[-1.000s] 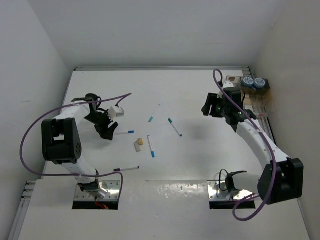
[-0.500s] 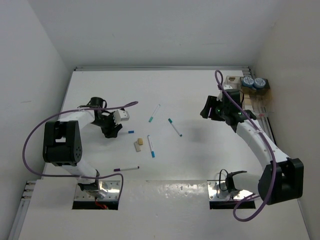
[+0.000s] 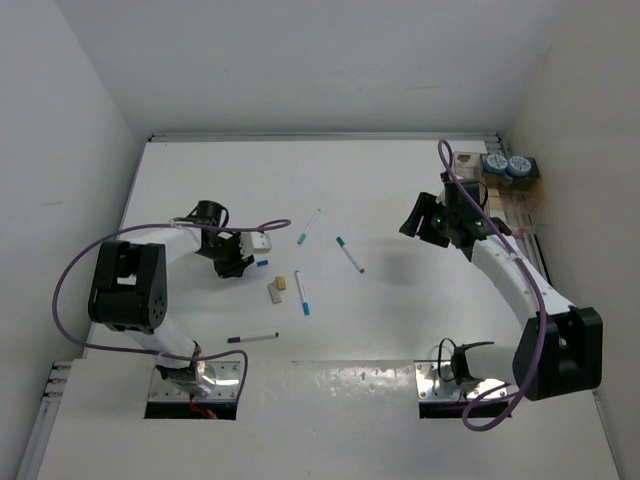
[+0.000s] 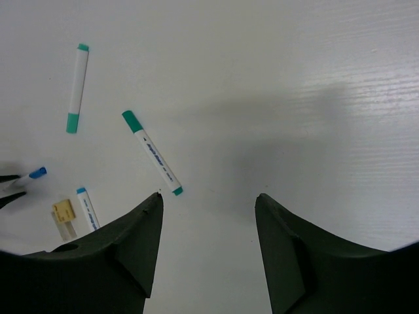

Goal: Sort the stationery into containers
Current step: Pick up the pen from the center of the board.

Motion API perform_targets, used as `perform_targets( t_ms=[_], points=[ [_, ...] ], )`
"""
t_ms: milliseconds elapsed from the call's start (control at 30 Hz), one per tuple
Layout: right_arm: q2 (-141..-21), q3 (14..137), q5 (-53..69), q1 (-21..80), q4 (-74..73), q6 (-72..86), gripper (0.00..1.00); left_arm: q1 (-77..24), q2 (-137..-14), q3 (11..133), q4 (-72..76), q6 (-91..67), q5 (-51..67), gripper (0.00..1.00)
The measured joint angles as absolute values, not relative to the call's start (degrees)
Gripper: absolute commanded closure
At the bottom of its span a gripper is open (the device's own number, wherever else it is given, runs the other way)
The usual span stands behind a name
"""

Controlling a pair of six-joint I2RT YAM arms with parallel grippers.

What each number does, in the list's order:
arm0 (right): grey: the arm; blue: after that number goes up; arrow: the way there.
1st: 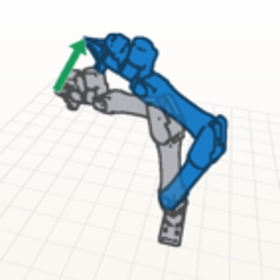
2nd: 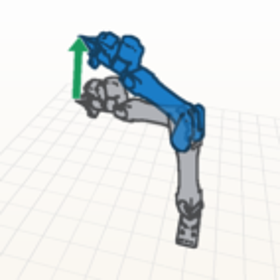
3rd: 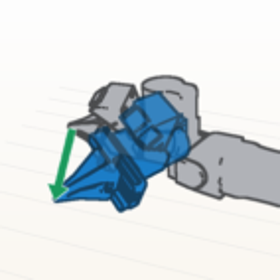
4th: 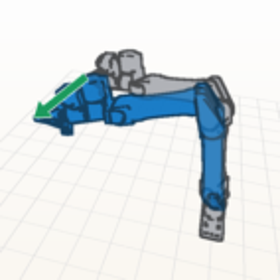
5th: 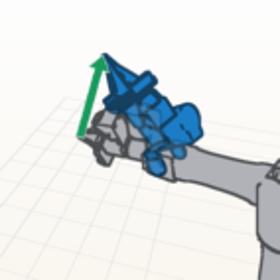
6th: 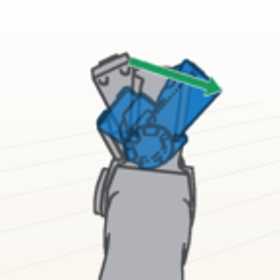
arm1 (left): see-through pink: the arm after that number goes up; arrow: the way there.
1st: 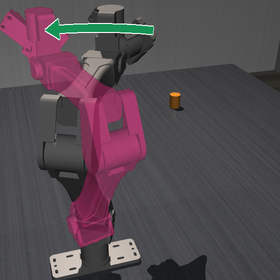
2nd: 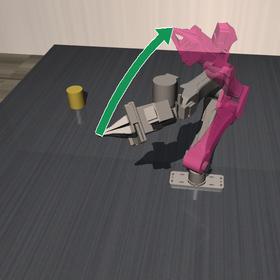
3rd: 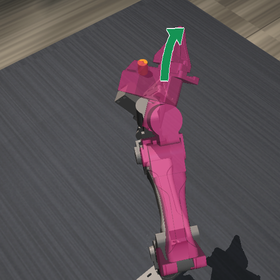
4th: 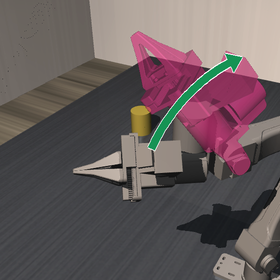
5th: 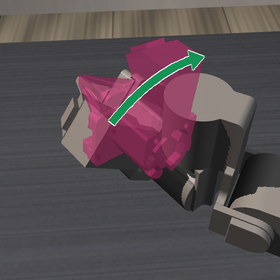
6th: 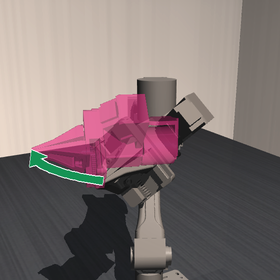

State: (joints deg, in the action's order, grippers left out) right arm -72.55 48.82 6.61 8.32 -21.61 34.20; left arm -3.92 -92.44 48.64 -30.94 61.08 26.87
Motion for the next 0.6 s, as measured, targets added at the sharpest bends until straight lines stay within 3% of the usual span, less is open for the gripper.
perform_targets(
  t_ms=[400, 600],
  points=[
    [-73.17, 48.99, 7.86, 8.25, -22.31, 38.68, 0.41, -8.32, -91.64, 47.88, -28.42, 58.28, 21.23, 1.0],
    [-73.8, 49.74, 11.99, 8.01, -21.82, 44.21, 0.44, -8.08, -96.12, 56.12, -33.8, 50.04, 26.61, 1.0]
  ],
)
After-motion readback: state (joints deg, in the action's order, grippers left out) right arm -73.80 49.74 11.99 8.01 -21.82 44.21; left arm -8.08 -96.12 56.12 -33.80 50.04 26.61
